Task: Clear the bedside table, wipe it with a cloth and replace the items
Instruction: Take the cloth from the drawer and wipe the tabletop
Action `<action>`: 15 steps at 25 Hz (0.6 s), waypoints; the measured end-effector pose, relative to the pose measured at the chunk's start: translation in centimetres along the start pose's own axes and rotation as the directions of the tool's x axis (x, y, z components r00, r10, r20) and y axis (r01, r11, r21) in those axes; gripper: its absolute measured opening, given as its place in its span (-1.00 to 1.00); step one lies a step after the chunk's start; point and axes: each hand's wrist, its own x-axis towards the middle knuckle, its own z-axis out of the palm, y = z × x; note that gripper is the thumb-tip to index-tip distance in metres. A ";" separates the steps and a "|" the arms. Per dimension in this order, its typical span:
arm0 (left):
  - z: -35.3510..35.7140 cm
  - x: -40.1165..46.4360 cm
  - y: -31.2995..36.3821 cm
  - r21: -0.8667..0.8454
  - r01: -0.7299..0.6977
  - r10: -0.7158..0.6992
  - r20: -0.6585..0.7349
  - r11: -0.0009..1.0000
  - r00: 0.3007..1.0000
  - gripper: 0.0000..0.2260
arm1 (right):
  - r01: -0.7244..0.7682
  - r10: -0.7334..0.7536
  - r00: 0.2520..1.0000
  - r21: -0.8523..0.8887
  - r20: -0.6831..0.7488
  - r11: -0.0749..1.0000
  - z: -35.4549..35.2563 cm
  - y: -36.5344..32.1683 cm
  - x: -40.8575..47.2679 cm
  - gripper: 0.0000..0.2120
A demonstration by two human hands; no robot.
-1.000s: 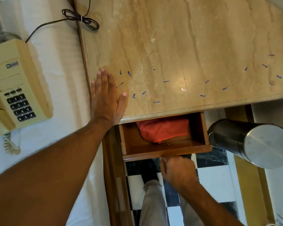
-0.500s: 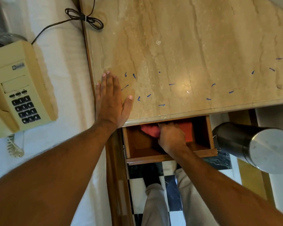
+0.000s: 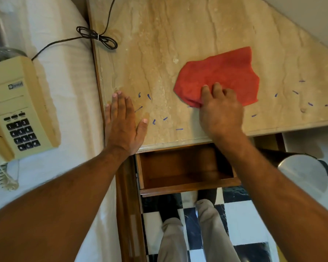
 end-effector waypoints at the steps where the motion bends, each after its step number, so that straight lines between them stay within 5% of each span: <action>1: 0.1 0.0 0.0 0.000 -0.003 0.003 -0.003 1.000 1.000 -0.29 | 0.056 -0.056 0.998 -0.025 0.008 0.998 0.9 -0.5 -0.5 -0.48; 3: 0.2 0.1 0.1 0.003 -0.003 0.003 -0.004 1.000 1.000 -0.29 | 0.097 -0.045 0.974 0.228 -0.224 0.969 3.4 -0.7 -4.2 -0.49; 5: 0.2 0.1 0.0 -0.008 0.006 -0.006 0.006 1.000 1.000 -0.29 | -0.035 0.267 0.923 0.631 -0.277 0.775 5.8 -0.9 -10.7 -0.56; 6: 0.2 0.0 0.0 -0.014 0.002 -0.002 0.001 1.000 1.000 -0.29 | -0.232 0.517 0.847 0.791 -0.123 0.567 7.0 -1.0 -13.7 -0.60; 7: 0.2 0.0 -0.1 -0.016 -0.002 0.002 -0.007 1.000 1.000 -0.29 | -0.458 0.735 0.666 0.847 0.125 0.271 8.5 -1.0 -15.8 -0.63; 8: 0.3 0.1 -0.1 -0.017 -0.004 0.004 -0.014 1.000 1.000 -0.29 | -0.624 0.808 0.418 0.777 0.415 -0.077 10.2 -0.8 -16.8 -0.60; 9: 0.3 0.0 -0.1 -0.019 -0.005 0.005 -0.016 1.000 1.000 -0.30 | -0.657 0.683 0.217 0.622 0.697 -0.426 11.9 -0.4 -16.9 -0.55; 10: 0.4 0.0 -0.2 -0.020 -0.005 0.005 -0.015 1.000 1.000 -0.30 | -0.580 0.440 0.176 0.454 0.880 -0.676 13.3 0.1 -16.5 -0.50; 11: 0.5 0.0 -0.1 -0.018 -0.006 0.006 -0.019 1.000 1.000 -0.30 | -0.466 0.231 0.270 0.337 0.935 -0.818 14.3 0.5 -15.7 -0.46; 13: 0.5 0.0 0.0 -0.008 -0.007 0.007 -0.027 1.000 1.000 -0.30 | -0.268 0.139 0.410 0.264 0.902 -0.927 15.6 0.2 -14.5 -0.40; 15: 0.5 -0.1 0.0 -0.011 -0.007 0.006 -0.016 1.000 1.000 -0.30 | -0.216 0.137 0.412 0.243 0.901 -0.946 16.1 -0.5 -13.7 -0.39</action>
